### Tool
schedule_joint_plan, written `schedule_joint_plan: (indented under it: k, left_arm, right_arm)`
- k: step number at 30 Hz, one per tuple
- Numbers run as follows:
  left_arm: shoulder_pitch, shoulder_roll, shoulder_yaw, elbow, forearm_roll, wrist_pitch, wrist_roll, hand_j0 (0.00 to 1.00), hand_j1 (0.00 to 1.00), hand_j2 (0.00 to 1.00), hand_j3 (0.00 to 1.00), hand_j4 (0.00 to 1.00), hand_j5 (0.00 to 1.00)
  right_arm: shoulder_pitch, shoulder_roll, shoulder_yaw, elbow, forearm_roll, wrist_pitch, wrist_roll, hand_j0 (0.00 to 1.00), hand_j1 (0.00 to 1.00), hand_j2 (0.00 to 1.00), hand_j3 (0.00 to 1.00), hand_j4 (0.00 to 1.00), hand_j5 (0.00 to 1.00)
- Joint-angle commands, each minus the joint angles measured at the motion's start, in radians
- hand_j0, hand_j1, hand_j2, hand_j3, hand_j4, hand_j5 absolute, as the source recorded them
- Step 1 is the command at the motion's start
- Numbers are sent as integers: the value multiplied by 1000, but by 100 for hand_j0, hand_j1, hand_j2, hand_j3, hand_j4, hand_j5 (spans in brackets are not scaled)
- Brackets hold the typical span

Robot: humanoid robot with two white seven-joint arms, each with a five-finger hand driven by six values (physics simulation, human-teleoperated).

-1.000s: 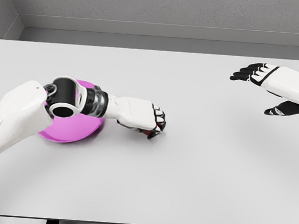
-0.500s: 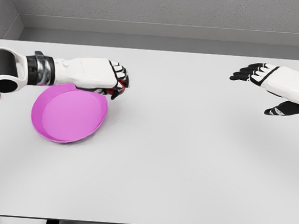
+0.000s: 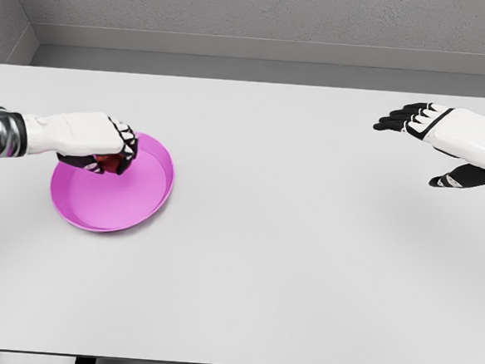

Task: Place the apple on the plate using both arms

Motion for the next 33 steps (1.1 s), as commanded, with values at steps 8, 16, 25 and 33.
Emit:
schedule_joint_plan:
  k: [8, 16, 25, 33]
  left_arm:
    - [-2, 0, -4, 9, 11, 5, 0, 100, 100, 100, 100, 100, 100]
    - [0, 84, 0, 39, 255, 5, 3, 100, 100, 100, 100, 100, 100]
    - [0, 107, 26, 156, 349, 5, 3, 100, 100, 100, 100, 100, 100]
    - [-2, 107, 28, 194, 346, 5, 2, 100, 100, 100, 100, 100, 100]
  right_arm:
    - [2, -1, 0, -3, -5, 3, -1, 100, 100, 100, 100, 100, 100]
    - [2, -1, 0, -4, -5, 3, -1, 100, 100, 100, 100, 100, 100]
    - [3, -1, 0, -4, -5, 3, -1, 100, 100, 100, 100, 100, 100]
    - [5, -1, 0, -4, -5, 3, -1, 100, 100, 100, 100, 100, 100]
